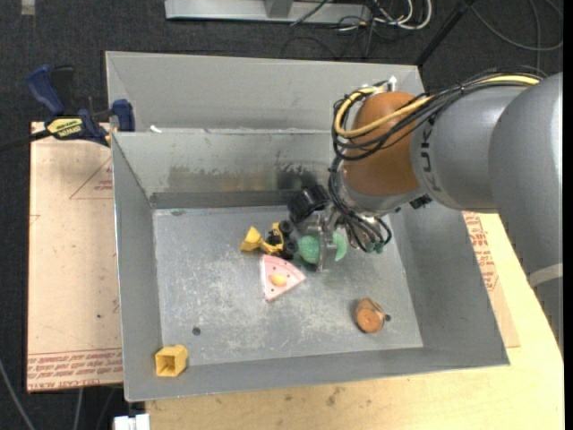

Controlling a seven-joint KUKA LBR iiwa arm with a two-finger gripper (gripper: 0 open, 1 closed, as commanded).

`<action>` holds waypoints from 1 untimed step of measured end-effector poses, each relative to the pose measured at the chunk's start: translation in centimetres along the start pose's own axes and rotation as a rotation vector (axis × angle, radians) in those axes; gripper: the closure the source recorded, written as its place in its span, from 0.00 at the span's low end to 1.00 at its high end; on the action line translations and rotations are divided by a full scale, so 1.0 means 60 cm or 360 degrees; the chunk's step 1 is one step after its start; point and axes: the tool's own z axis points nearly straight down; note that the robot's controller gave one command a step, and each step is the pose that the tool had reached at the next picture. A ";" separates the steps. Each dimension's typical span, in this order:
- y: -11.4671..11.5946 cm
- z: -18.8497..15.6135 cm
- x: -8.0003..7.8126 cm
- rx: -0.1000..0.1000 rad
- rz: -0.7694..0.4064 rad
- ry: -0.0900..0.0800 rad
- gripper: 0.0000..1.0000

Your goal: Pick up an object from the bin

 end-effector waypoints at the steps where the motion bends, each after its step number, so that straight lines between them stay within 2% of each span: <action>1: 0.000 0.000 0.000 0.0000 0.0000 0.0000 1.00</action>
Offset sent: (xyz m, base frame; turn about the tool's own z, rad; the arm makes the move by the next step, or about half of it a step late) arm 0.0000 0.0000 0.0000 0.0000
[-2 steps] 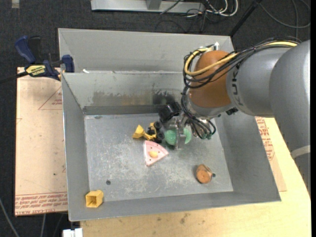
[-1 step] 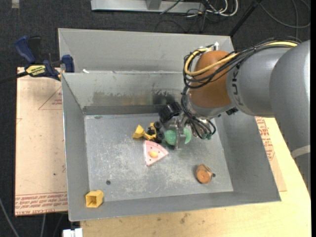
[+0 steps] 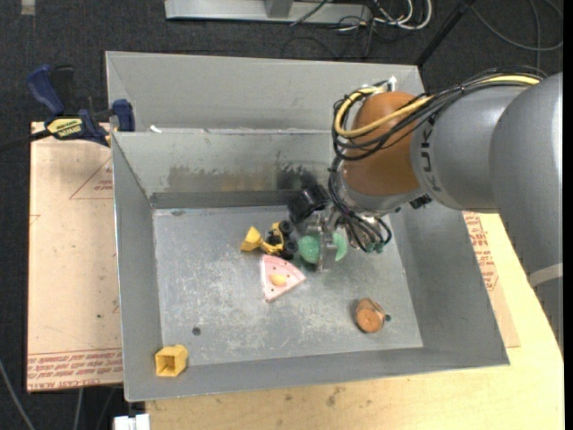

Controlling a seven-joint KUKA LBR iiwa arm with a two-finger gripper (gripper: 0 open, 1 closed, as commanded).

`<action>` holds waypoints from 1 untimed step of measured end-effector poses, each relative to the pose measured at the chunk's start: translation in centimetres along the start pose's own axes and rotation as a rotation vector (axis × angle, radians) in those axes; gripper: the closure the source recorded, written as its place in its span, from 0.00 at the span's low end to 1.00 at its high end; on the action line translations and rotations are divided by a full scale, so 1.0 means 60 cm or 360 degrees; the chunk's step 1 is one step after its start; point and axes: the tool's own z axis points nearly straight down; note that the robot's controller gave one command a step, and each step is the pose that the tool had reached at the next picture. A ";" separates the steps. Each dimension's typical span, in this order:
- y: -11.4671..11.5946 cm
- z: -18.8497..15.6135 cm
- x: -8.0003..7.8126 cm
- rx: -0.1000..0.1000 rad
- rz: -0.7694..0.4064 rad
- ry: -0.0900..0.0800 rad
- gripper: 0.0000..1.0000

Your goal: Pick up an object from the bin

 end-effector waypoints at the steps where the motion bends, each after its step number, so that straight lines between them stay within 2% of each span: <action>1: 0.000 0.000 0.000 0.0000 0.0000 0.0000 1.00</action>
Offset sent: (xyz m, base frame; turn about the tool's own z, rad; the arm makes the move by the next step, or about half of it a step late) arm 0.0000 0.0000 0.0000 0.0000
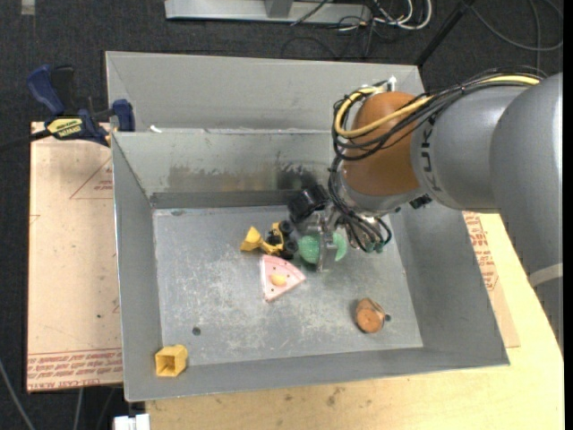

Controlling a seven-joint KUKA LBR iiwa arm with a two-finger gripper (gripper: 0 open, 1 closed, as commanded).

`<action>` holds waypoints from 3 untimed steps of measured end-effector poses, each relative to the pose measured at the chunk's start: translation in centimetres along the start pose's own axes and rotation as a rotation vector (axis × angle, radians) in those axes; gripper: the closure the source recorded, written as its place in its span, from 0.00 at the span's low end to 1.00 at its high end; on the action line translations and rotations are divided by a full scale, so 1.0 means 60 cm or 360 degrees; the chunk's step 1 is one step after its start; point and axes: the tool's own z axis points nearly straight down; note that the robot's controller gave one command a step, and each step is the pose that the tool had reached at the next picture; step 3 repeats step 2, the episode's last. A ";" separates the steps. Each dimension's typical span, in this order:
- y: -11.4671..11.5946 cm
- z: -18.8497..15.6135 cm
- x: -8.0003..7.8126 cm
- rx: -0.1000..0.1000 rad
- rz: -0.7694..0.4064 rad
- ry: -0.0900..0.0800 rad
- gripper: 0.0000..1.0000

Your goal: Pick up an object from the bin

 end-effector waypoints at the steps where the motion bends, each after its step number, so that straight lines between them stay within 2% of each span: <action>1: 0.000 0.000 0.000 0.0000 0.0000 0.0000 1.00; 2: -0.025 -0.318 0.021 0.0002 0.0004 -0.0015 1.00; 3: -0.025 -0.318 0.021 0.0002 0.0004 -0.0015 1.00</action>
Offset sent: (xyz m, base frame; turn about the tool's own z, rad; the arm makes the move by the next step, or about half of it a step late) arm -0.0140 -0.0165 0.1853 0.0008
